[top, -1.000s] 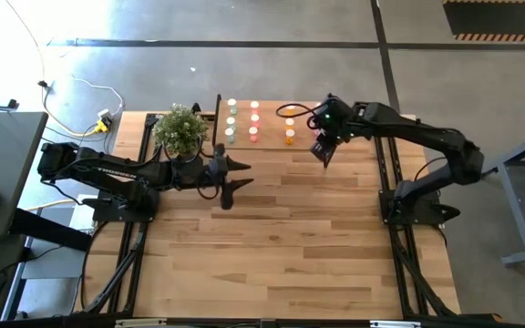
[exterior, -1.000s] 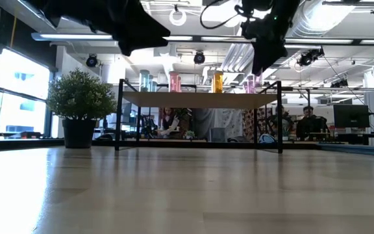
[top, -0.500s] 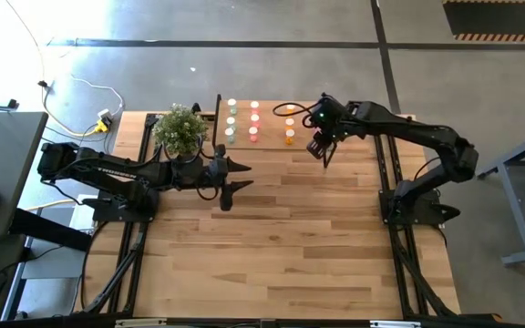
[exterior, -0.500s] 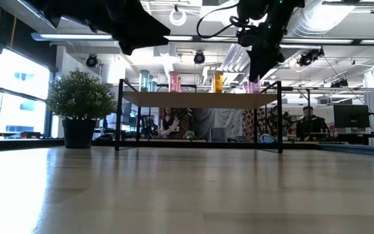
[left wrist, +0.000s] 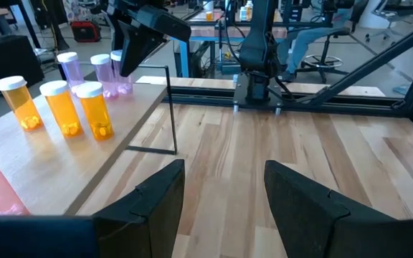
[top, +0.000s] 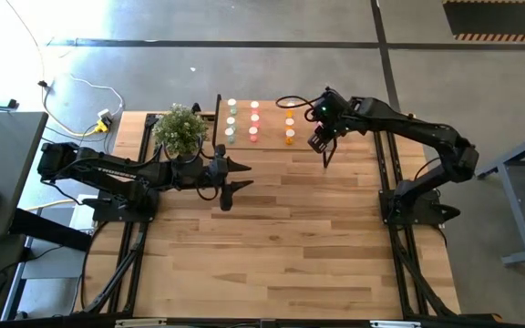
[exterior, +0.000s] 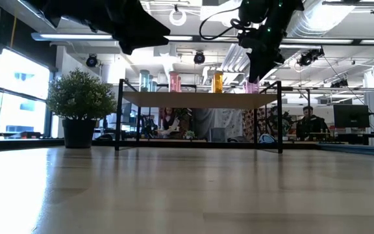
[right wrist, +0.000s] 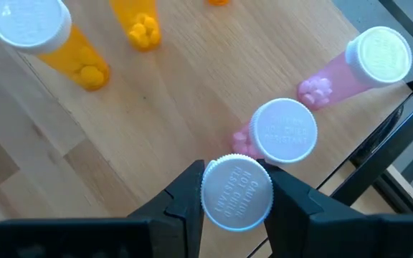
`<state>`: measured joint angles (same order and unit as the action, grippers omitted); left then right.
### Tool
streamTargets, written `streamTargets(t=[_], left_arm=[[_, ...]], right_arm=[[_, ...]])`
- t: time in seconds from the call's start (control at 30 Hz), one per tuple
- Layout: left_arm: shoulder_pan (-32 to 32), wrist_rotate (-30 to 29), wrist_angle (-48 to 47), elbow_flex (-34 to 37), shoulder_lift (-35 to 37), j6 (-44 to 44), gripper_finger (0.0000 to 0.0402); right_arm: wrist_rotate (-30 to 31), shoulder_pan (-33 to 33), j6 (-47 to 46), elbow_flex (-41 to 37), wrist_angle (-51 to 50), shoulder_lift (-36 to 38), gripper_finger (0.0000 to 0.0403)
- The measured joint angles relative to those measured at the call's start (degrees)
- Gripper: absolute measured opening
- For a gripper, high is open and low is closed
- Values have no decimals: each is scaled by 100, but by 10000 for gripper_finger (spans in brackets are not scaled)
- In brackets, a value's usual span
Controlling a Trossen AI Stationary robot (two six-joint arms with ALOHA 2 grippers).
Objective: Pick and place medicine bottles onto shelf by color
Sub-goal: Put the purple pill bottle on the shelf aligned with the other purple pill bottles
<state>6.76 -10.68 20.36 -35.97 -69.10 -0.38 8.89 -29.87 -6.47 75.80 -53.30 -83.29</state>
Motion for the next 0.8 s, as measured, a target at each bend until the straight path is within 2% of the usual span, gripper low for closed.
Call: streamTargets(t=[0.33,0.8], left_arm=[[0,0,2,0,0,18,184],[0,0,2,0,0,18,184]], right_arm=[[-99,-41,-64,-1,-24,0,104],[-136,306,-519,1,-193,2,104]])
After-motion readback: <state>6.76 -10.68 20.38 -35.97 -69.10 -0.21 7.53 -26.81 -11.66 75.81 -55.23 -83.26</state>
